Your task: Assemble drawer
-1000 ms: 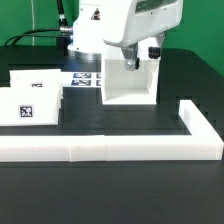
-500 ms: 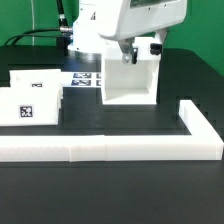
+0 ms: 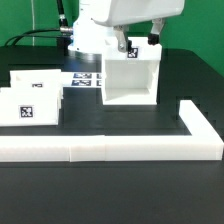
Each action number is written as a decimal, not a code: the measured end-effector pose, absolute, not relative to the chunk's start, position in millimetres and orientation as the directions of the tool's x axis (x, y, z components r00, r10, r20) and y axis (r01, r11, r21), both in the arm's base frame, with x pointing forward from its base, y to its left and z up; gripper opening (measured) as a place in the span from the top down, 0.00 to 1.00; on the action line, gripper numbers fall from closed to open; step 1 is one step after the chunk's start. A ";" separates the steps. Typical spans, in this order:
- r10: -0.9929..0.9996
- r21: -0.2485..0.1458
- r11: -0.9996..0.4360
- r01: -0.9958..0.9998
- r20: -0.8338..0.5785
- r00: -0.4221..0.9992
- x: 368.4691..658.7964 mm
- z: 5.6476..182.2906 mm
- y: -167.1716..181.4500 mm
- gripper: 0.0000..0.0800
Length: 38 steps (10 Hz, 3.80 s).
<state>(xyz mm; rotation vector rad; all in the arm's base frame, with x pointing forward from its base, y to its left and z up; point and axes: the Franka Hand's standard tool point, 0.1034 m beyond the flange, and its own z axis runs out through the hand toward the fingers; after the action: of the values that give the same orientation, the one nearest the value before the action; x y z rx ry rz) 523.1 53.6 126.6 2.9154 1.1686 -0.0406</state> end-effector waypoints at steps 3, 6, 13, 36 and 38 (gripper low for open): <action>0.617 0.011 -0.787 0.617 0.002 0.787 516.5 130.7 52.7 0.19; 0.454 0.014 -0.891 0.454 -0.010 0.891 478.3 129.7 57.1 0.19; 0.248 -0.012 -0.969 0.248 -0.068 0.966 458.7 125.2 56.4 0.19; 0.033 -0.003 -0.999 0.033 -0.040 0.999 389.7 96.1 102.6 0.95; 0.033 -0.003 -0.999 0.033 -0.040 0.999 389.8 96.1 102.6 0.95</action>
Offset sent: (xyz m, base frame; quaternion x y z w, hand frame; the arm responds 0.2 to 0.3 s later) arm -0.0592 -0.0102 0.0160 -0.0550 0.0393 0.2100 0.9754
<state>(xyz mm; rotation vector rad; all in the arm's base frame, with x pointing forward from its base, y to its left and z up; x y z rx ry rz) 389.8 102.6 96.1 3.1426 0.0520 -0.0635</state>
